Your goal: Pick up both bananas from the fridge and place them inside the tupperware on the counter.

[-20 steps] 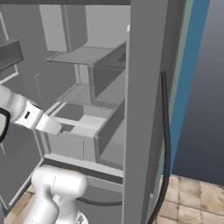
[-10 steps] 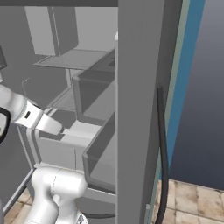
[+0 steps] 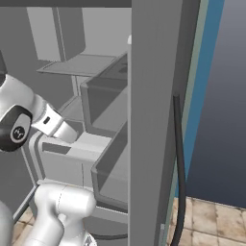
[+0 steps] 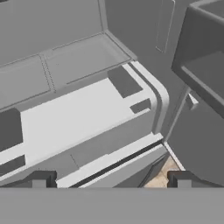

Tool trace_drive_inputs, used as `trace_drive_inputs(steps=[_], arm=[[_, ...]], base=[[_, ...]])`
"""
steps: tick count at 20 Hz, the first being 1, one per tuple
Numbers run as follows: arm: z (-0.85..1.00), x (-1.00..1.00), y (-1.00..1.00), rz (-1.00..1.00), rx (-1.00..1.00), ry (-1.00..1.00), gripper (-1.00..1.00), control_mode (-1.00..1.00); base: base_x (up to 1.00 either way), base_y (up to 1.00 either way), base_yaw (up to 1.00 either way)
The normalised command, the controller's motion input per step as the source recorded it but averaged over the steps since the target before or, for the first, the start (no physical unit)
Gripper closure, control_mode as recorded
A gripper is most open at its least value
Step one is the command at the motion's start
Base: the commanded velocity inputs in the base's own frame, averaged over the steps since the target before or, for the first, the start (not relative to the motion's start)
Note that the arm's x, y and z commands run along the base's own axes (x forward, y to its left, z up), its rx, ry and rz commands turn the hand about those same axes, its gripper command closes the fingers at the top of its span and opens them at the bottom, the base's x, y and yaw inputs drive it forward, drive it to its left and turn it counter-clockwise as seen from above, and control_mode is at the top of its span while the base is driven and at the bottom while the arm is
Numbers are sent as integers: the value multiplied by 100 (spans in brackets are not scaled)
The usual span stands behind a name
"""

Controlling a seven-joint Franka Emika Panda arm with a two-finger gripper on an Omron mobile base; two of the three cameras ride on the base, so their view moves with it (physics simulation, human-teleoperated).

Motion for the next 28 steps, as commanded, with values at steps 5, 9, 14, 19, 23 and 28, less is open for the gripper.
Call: trace_drive_inputs(steps=[5,9,14,19,23,28], arm=[[68,22,0,3,3,-30,-100,-100],[51,36,-4,0,0,-13,-100,-100],[32,50,-12,8,0,0,-100,-100],[41,42,-6,16,-11,0,-100,-100],[37,37,0,16,-22,0,-100,-100],[10,36,-12,5,-8,1,-100,-100]], base=[[0,0,0],[0,0,0],[0,0,0],[0,0,0],[0,0,0],[0,0,0]])
